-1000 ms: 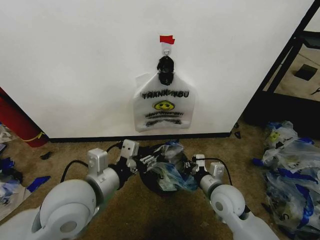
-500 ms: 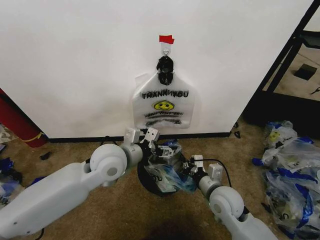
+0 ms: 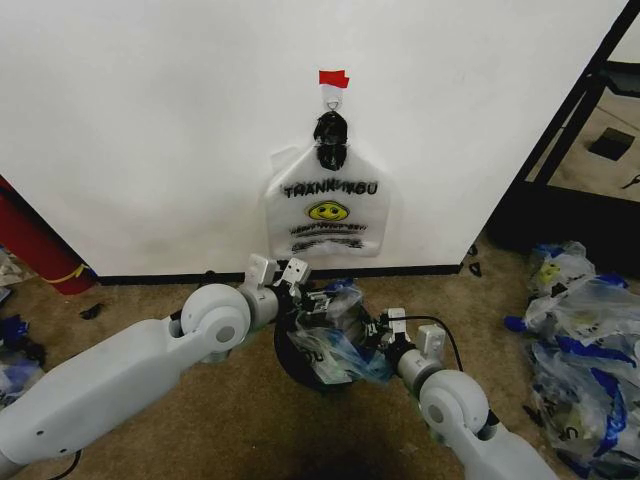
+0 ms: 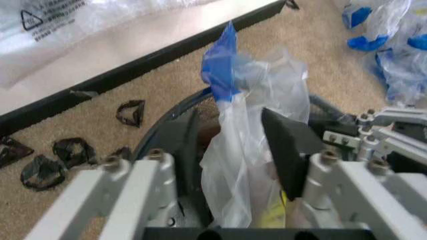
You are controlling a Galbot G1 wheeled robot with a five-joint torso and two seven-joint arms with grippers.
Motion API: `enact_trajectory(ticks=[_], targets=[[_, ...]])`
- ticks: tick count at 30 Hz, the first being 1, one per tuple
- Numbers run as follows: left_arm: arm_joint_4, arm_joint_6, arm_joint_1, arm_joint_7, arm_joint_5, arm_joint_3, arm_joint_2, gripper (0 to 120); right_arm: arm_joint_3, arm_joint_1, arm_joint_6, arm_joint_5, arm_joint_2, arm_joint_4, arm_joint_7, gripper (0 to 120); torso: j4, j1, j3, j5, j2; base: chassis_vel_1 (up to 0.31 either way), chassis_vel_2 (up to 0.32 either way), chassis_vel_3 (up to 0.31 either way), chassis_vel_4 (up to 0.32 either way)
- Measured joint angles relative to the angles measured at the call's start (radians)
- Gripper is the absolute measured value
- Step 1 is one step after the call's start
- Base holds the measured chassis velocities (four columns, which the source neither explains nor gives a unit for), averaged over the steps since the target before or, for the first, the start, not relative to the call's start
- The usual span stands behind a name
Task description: Pick up the garbage bag from the wall and place it over the trash bin.
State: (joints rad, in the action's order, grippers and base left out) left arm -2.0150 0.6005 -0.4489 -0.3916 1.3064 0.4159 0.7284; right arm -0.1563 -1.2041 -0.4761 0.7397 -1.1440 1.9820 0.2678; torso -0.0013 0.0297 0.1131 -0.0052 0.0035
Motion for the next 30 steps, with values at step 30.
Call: enact_trajectory(ticks=[30], targets=[[0.049, -0.024, -0.035, -0.033, 0.000, -0.051, -0.013, 0, -0.003, -0.047, 0.052, -0.023, 0.004, 0.002, -0.052, 0, 0.0000, 0.000, 0.000, -0.0002, 0.000, 0.000, 0.000, 0.000, 0.000]])
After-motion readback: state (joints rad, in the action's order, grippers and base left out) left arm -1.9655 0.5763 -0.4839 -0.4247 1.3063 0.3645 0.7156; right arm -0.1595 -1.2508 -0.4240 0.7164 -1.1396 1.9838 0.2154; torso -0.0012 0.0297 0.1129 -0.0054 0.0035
